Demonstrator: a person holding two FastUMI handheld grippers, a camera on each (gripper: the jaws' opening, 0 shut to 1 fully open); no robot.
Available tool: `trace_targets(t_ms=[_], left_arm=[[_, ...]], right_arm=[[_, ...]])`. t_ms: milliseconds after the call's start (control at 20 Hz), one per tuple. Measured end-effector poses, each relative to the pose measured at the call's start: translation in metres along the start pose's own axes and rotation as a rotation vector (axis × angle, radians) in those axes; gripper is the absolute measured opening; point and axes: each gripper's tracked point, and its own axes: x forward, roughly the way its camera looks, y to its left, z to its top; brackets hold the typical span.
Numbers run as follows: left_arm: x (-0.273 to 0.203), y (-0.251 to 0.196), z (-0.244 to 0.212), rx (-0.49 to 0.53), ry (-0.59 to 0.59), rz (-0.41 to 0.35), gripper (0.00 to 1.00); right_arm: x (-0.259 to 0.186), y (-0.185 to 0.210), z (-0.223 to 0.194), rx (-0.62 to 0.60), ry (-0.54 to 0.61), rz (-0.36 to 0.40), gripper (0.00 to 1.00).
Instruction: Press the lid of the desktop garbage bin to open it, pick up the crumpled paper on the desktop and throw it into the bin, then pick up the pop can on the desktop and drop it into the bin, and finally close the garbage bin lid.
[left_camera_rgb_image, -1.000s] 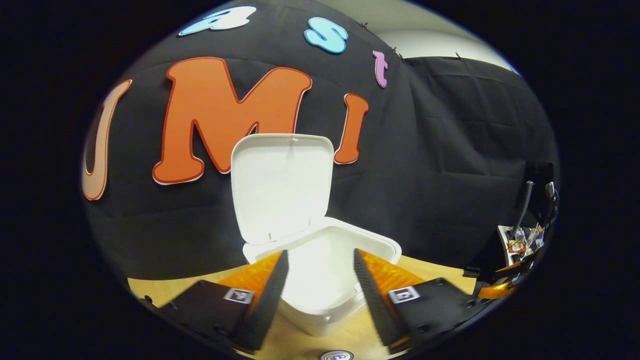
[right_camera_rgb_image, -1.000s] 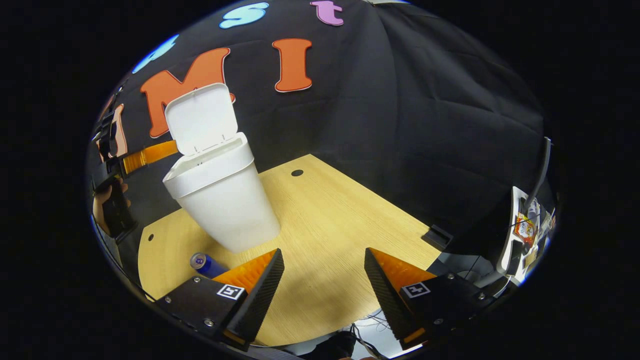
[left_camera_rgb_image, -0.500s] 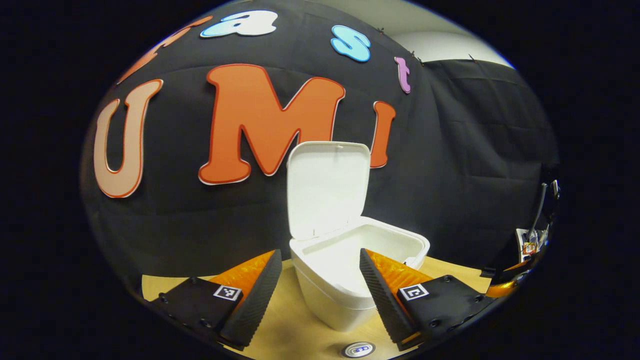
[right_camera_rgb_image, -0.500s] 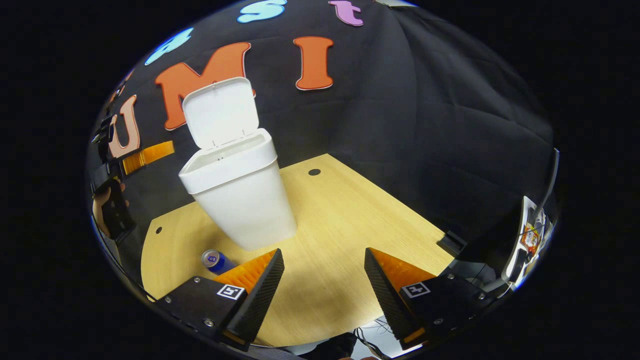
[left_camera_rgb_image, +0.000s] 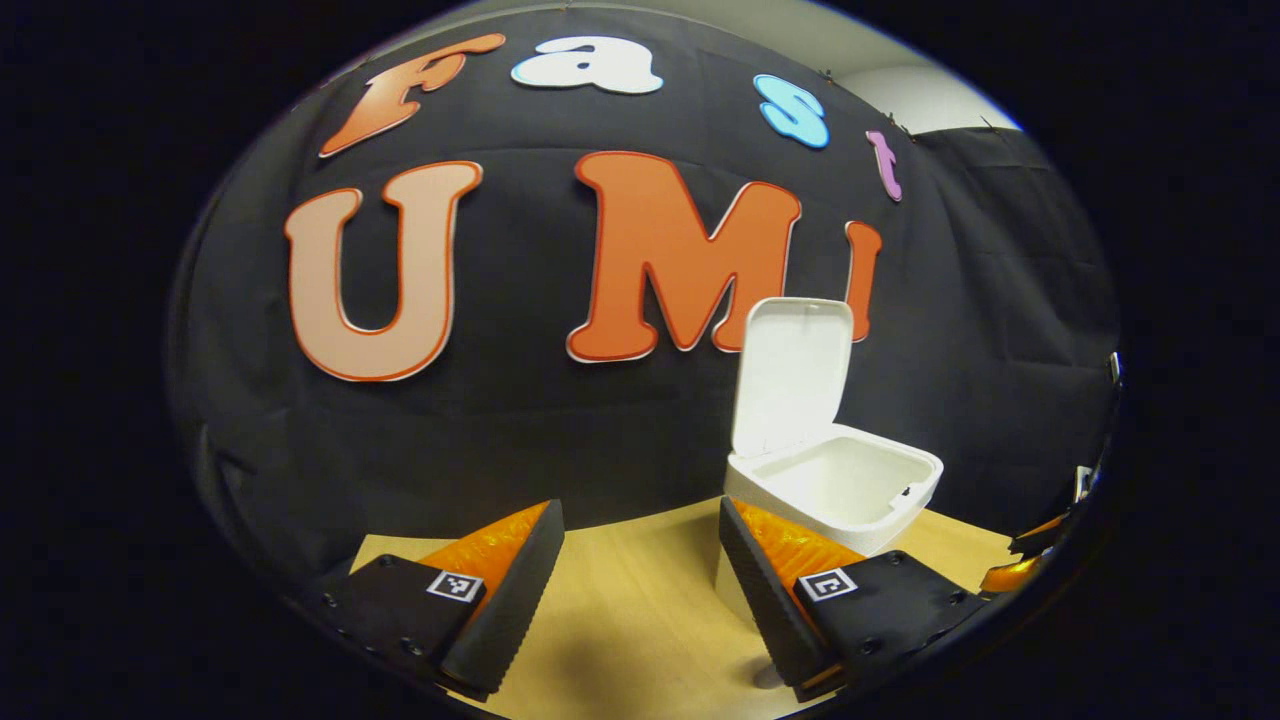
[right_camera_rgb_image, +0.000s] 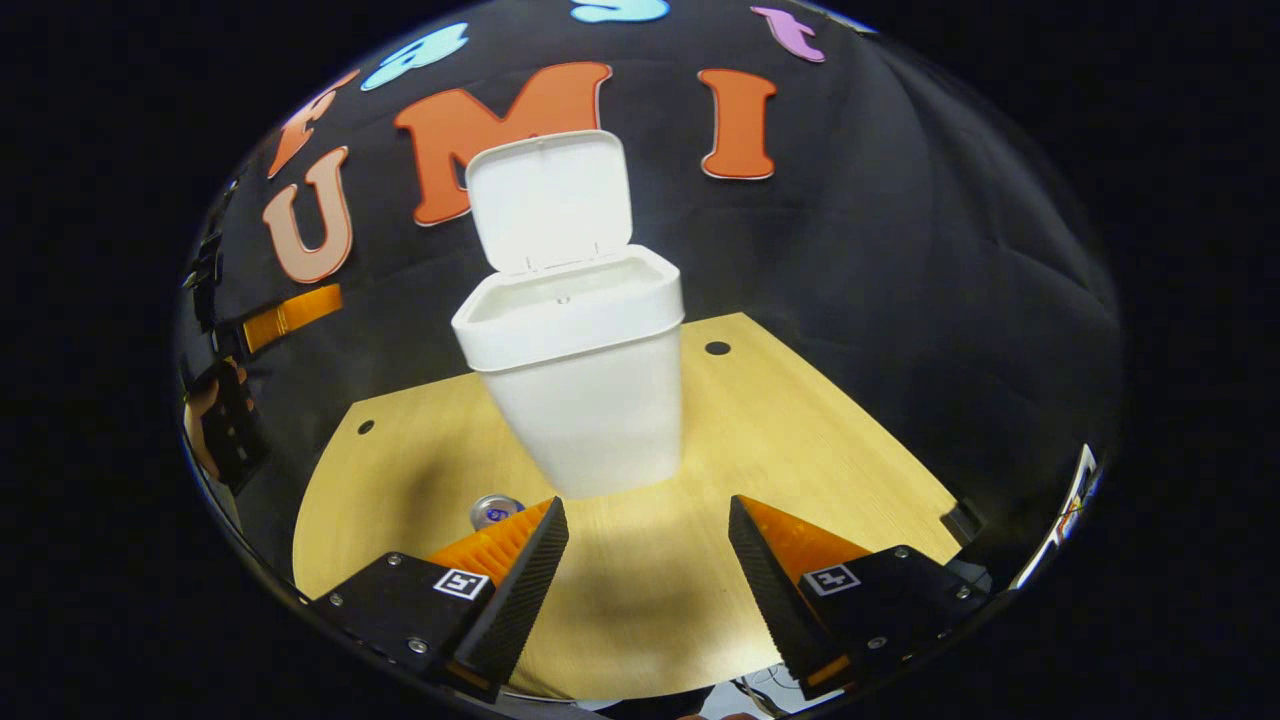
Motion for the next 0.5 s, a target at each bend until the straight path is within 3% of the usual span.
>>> trace_targets(t_ms=[500], left_arm=[[-0.071,0.113,-0.023,-0.024,0.007,0.247,0.99]], right_arm=[[0.034,0.095,-0.011,-0.159,0.055,0.177,0.99]])
